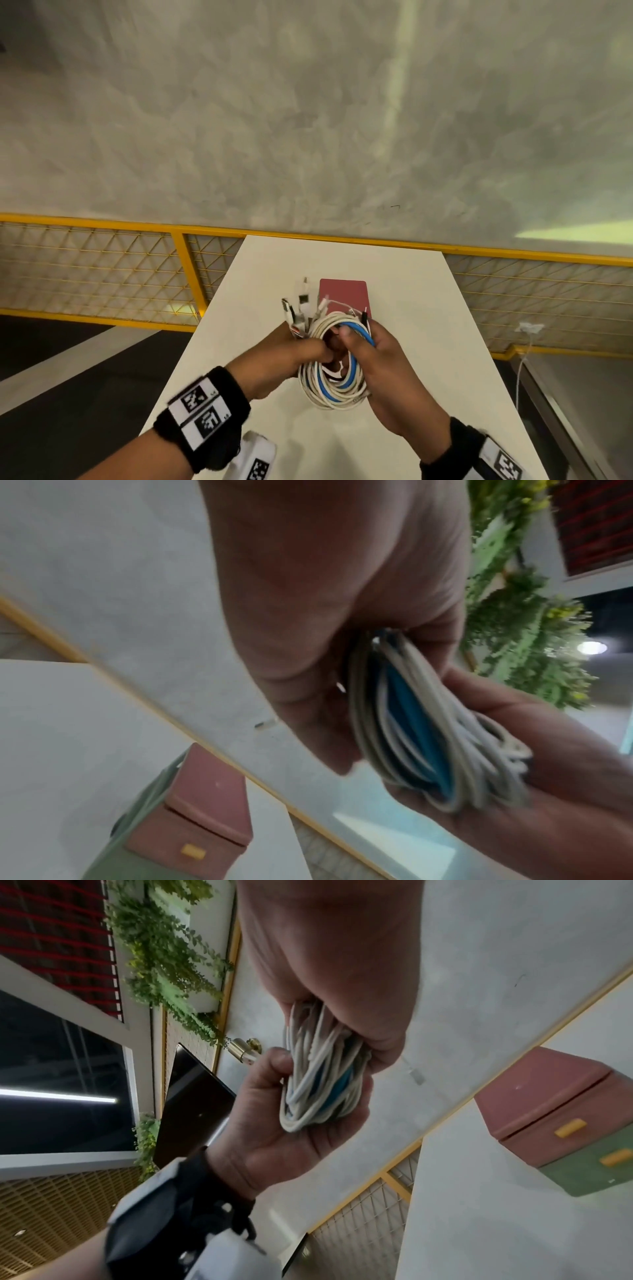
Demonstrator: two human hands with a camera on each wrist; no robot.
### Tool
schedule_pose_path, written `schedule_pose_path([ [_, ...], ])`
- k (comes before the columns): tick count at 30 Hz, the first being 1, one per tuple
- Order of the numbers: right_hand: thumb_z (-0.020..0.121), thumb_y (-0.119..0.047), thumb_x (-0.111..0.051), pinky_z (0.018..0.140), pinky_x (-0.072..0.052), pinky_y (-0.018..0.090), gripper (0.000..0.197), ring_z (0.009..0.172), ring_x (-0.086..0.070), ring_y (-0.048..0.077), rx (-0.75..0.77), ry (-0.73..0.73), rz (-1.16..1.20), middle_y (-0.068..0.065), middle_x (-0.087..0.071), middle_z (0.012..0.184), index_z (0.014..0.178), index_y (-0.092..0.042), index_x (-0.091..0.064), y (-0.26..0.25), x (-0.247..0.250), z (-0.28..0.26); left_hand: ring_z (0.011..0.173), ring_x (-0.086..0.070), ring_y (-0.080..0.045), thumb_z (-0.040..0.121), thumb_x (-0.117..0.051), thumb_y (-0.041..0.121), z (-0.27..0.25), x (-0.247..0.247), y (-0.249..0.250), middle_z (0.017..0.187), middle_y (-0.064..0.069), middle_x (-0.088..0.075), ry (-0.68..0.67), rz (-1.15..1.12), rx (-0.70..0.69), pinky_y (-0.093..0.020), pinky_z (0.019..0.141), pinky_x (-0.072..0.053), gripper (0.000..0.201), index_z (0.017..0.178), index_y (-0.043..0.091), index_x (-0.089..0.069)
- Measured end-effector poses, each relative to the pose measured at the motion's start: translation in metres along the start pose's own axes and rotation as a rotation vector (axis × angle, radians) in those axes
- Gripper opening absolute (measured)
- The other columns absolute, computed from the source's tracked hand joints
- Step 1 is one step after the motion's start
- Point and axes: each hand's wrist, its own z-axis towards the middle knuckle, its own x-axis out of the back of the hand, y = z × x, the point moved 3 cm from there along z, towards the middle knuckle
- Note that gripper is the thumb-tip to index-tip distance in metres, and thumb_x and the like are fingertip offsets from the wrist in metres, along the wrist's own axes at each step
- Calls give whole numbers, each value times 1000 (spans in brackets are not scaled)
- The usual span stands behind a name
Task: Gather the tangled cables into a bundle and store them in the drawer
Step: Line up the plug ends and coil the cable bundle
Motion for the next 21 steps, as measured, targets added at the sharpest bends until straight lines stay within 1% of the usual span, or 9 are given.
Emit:
schedule_pose_path([
  [3,95,-22,-59,94,-54,42,14,100,-71,22,-34,20,-65,5,-77,101,103,-21,-71,5,2,3,97,-70,-10,78,-64,3,-3,-8,1,97,6,-75,184,204,-230,-21,82,-51,31,105,18,-68],
  [6,92,-25,-63,99,-51,49,13,101,-71,21,-43,-5,-121,3,-76,102,103,-22,-70,4,3,4,97,-63,-21,71,-72,13,-5,1,-10,100,0,-63,403,324,-380,-28,80,-48,43,107,24,-51],
  [8,92,-25,-62,102,-50,47,16,104,-70,19,-54,-45,-150,1,-76,106,106,-24,-69,2,2,2,110,-57,-24,70,-75,14,-7,8,-10,116,-3,-56,350,404,-409,-33,89,-47,67,128,30,-44],
  [10,89,-28,-61,104,-48,46,22,108,-68,18,-77,-103,-156,-1,-75,110,110,-25,-69,1,0,0,137,-42,-24,75,-74,11,-9,11,-5,143,3,-49,218,485,-441,-43,110,-37,85,146,31,-33],
  [12,87,-31,-61,104,-48,47,25,108,-69,19,-94,-138,-170,1,-75,110,109,-25,-70,-3,1,0,147,-26,-11,78,-71,12,-10,9,5,154,19,-37,140,584,-498,-48,120,-20,80,148,30,-35],
  [14,94,-25,-58,102,-50,46,18,105,-70,20,-95,-155,-185,3,-76,107,107,-24,-70,-10,3,1,134,-42,4,82,-65,11,-9,2,14,138,28,-51,82,595,-539,-30,116,-29,55,132,29,-52],
  [15,96,-21,-56,100,-51,44,18,103,-71,19,-88,-159,-195,3,-76,106,107,-24,-70,-13,4,2,121,-54,4,84,-63,6,-9,-2,17,124,23,-62,68,557,-536,-21,106,-38,42,121,24,-58],
  [17,94,-23,-57,99,-52,43,17,103,-71,18,-38,-138,-248,2,-76,104,105,-24,-71,-21,6,5,98,-66,-10,86,-62,-4,-7,-6,19,100,5,-70,110,466,-514,-21,87,-49,27,106,14,-64],
  [21,90,-28,-62,94,-55,45,15,95,-71,15,78,16,-345,-3,-76,99,102,-27,-70,-31,8,16,96,-70,-8,90,-64,5,4,-9,17,96,8,-74,323,327,-445,-20,83,-50,23,102,23,-69],
])
